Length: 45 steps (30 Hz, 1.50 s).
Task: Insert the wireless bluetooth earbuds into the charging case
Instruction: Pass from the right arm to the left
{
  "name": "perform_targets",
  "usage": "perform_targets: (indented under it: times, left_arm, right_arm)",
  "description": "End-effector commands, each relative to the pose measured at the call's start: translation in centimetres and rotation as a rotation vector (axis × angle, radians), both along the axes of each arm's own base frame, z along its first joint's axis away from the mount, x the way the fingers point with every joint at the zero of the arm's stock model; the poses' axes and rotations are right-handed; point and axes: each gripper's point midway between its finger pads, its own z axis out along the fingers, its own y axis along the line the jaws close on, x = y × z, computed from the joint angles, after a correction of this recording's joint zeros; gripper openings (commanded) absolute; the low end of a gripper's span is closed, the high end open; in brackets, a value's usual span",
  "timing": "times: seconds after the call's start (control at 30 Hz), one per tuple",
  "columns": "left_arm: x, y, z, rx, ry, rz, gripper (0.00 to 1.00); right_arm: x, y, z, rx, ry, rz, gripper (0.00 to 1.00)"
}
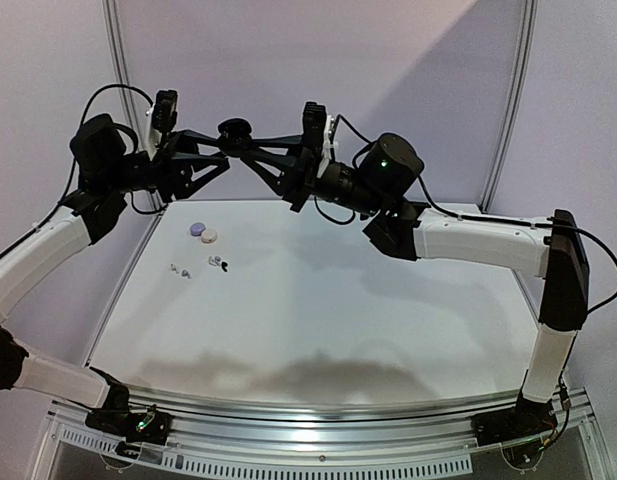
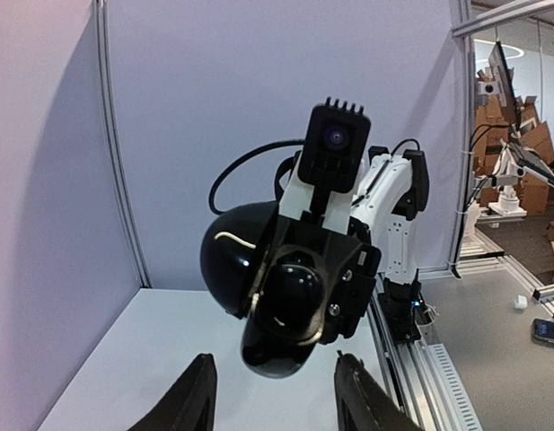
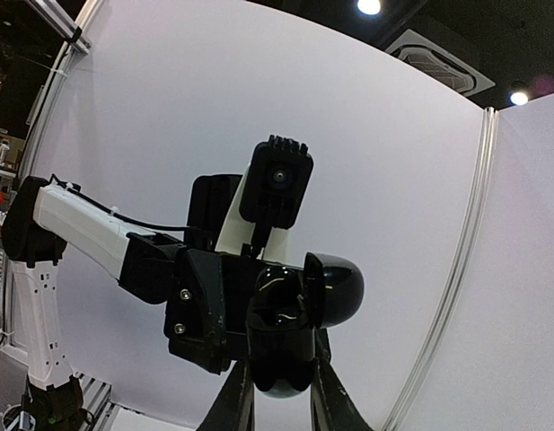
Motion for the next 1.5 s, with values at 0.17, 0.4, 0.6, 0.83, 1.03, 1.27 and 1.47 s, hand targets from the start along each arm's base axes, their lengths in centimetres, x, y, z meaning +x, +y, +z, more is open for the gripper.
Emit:
perform_targets:
  times: [0.17,0.4,0.6,0.83,1.03,1.27,1.47]
  left_arm:
    - [-1.1,-0.4,0.0,-0.021,-0.011,-0.045,0.37]
    - [-1.2,-0.4,0.2,-0.033,-0.021,-0.052,0.36]
    - [-0.9,-0.4,0.8,-0.057,-0.019,-0.039,0.43]
    - [-0.9,-0.6,0.7,-0.057,-0.01,-0.051,0.38]
    - [-1.0,-0.7,0.6,-0.048,0.0,-0.056,0.26]
    - [-1.0,-0.7,0.6,-0.047,0.003,-0.058,0.16]
    - [-1.0,-0.7,0.7,-0.048,0.002,-0.057,0.0]
  right_arm:
    - [-0.2,0.1,1.4,0.026,0.013,0.043,0.0]
    - [0.0,0.4,0.9,0.01,0.021,0.047,0.0]
    - [-0.2,0.6,0.6,-0.001,0.022,0.064,0.0]
    - [0.0,0.7,0.3,-0.008,0.029,0.06,0.0]
    - [0.0,0.7,0.5,-0.004,0.028,0.059,0.0]
    - [0.1,0.7,0.5,0.0,0.031,0.056,0.0]
    - [0.4,0.6,0.6,0.005,0.043,0.045,0.0]
